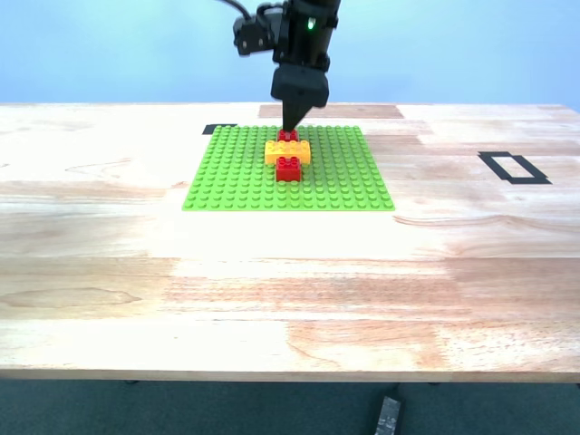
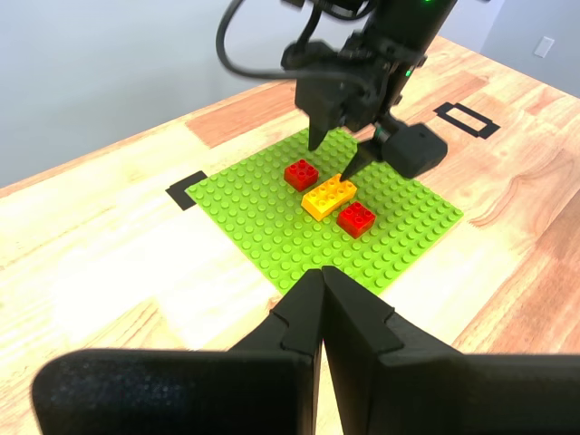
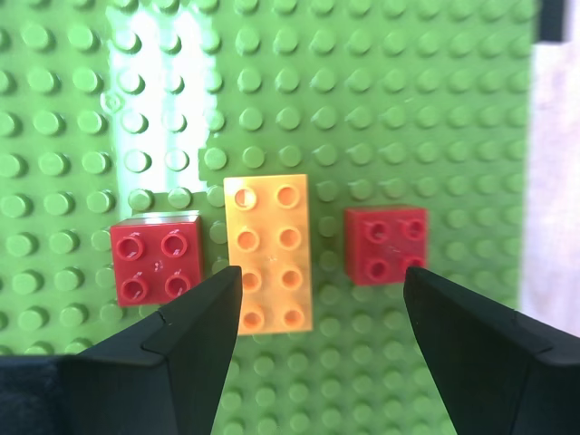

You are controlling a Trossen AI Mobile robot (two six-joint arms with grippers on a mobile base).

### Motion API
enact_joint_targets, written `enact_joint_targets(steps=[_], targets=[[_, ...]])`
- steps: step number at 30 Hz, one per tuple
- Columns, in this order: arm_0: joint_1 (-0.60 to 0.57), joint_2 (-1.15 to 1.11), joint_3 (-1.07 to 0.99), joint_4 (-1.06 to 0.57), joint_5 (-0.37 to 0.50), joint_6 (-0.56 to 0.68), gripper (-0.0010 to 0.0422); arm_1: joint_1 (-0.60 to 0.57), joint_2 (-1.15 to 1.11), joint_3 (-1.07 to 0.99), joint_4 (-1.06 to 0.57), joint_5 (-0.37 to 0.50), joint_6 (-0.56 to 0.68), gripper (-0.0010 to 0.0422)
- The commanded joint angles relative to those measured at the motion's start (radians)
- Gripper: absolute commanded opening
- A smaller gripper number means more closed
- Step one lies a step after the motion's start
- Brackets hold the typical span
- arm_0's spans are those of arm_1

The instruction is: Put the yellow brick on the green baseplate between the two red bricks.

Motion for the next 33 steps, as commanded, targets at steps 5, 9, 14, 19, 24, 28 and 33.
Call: enact_joint_targets(steps=[5, 9, 14, 19, 24, 28, 33], targets=[[0.000, 0.000, 0.000, 0.000, 0.000, 0.000, 0.0000, -0.002, 0.006, 0.002, -0.012, -0.003, 0.027, 0.0167], [0.000, 0.000, 0.000, 0.000, 0.000, 0.000, 0.0000, 0.003, 0.003, 0.002, -0.005, -0.011, 0.034, 0.0096], [0.000, 0.000, 0.000, 0.000, 0.000, 0.000, 0.0000, 0.003, 0.008, 0.002, -0.004, -0.054, 0.055, 0.0012], [0.000, 0.000, 0.000, 0.001, 0.000, 0.001, 0.0000, 0.005, 0.015, -0.002, -0.008, -0.058, 0.054, 0.0012], [0.000, 0.000, 0.000, 0.002, 0.000, 0.002, 0.0000, 0.005, 0.024, -0.016, -0.004, -0.058, 0.058, 0.0013], [0.000, 0.000, 0.000, 0.005, 0.000, 0.002, 0.0000, 0.003, 0.018, -0.040, 0.003, -0.058, 0.055, 0.0013], [0.000, 0.000, 0.000, 0.014, 0.000, 0.002, 0.0000, 0.003, 0.015, -0.069, 0.019, -0.058, 0.052, 0.0013]])
